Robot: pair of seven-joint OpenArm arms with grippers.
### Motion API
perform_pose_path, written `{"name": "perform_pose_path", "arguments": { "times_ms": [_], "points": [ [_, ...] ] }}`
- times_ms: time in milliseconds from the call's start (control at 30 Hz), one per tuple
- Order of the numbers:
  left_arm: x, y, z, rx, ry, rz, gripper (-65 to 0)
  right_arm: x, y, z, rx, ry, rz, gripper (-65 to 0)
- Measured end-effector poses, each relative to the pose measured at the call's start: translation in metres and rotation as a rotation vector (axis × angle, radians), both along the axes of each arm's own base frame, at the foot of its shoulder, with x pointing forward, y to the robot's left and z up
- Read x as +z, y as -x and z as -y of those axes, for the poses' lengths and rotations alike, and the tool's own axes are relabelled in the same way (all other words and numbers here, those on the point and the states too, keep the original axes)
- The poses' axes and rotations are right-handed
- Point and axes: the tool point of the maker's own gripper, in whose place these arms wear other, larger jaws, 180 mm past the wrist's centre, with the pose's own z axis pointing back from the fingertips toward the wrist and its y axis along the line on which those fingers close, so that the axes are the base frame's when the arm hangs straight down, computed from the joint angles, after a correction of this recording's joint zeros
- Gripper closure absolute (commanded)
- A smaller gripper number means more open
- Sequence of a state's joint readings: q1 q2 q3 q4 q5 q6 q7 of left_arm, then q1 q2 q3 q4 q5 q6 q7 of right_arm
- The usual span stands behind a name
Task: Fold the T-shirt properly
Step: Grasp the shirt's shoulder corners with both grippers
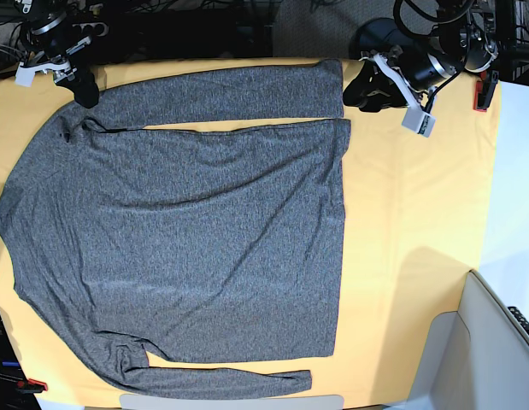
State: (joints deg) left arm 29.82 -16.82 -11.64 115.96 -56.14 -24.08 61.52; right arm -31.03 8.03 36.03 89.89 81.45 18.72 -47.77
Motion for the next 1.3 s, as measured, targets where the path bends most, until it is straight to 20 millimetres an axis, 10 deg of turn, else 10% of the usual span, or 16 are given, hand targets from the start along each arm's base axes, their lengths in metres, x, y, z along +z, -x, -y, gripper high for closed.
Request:
{"name": "perform_pose_path", "arguments": {
  "times_ms": [833,1067,1300],
  "points": [
    [0.000,0.000,-0.003,-0.008,-0.012,-0.001,-21.8,-0.003,-0.017,0.001,-0.060,-0.110,0.052,-28.6],
    [-0.025,0.017,-0.005,-0.006,0.024,-0.131,-21.9,-0.016,-0.013,0.000,-0.056,-0.039,0.003,-3.5],
    [-0.045,0.012,-0.005,0.034,0.209,-0.196,-21.9,-0.019,-0.014,-0.003,-0.050,-0.024,-0.005,-0.3]
  ]
}}
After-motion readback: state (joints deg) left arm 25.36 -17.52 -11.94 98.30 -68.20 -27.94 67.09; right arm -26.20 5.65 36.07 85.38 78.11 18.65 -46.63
